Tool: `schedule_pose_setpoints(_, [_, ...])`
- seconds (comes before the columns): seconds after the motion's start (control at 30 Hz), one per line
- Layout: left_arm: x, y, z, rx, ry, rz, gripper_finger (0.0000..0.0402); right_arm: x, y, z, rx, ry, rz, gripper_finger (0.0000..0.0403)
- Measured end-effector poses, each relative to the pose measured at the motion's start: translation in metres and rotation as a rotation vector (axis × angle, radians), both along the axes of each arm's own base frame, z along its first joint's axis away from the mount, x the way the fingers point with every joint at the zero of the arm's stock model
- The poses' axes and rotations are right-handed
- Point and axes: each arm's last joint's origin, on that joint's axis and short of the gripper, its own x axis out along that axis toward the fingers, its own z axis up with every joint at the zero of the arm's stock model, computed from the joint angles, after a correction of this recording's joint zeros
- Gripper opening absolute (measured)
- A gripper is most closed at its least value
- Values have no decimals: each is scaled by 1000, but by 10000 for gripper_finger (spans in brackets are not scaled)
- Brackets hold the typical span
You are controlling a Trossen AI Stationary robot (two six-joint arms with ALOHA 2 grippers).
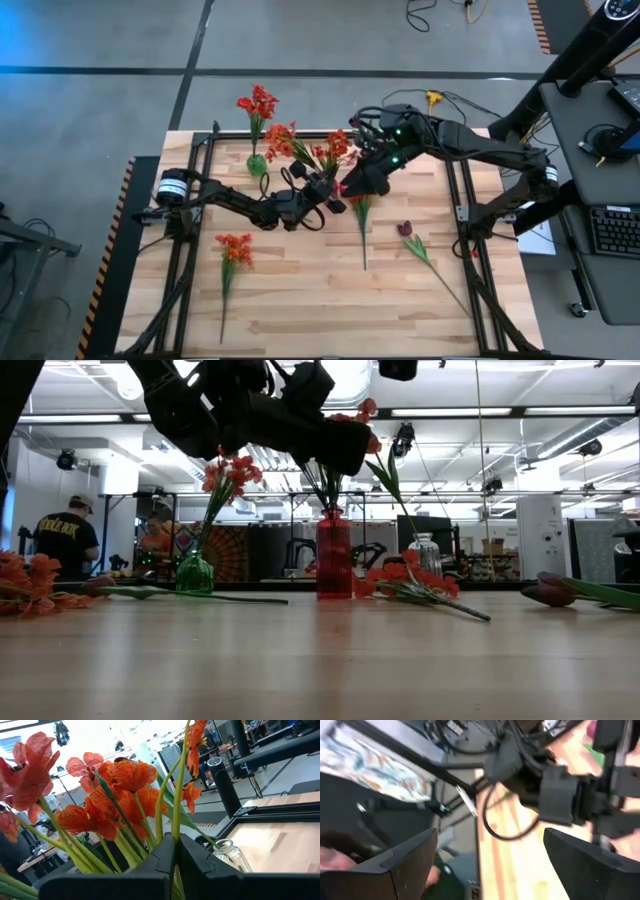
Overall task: Sort flowers into vase by color
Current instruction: Put the top orange flowers into the red vase
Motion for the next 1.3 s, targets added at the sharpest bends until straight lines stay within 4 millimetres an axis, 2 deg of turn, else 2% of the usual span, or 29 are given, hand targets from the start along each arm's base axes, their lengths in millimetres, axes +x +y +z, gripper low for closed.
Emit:
schedule_pose_setpoints(0.13, [0,-3,0,15,14,-16,14,-6,2,-5,-103,20,62,357])
schedule_pose_setpoints(0.47, [1,-11,1,24,19,-46,101,-14,5,-11,-201,26,195,357])
schedule_pose_setpoints(0.67, [0,-17,1,41,40,-41,138,-26,9,-13,-339,8,305,357])
schedule_pose_setpoints(0.97, [-3,-38,7,71,55,-63,146,-28,8,-13,-485,20,273,357])
schedule_pose_setpoints(1.3, [-13,-64,16,115,87,-122,146,-20,30,-22,-622,0,313,335])
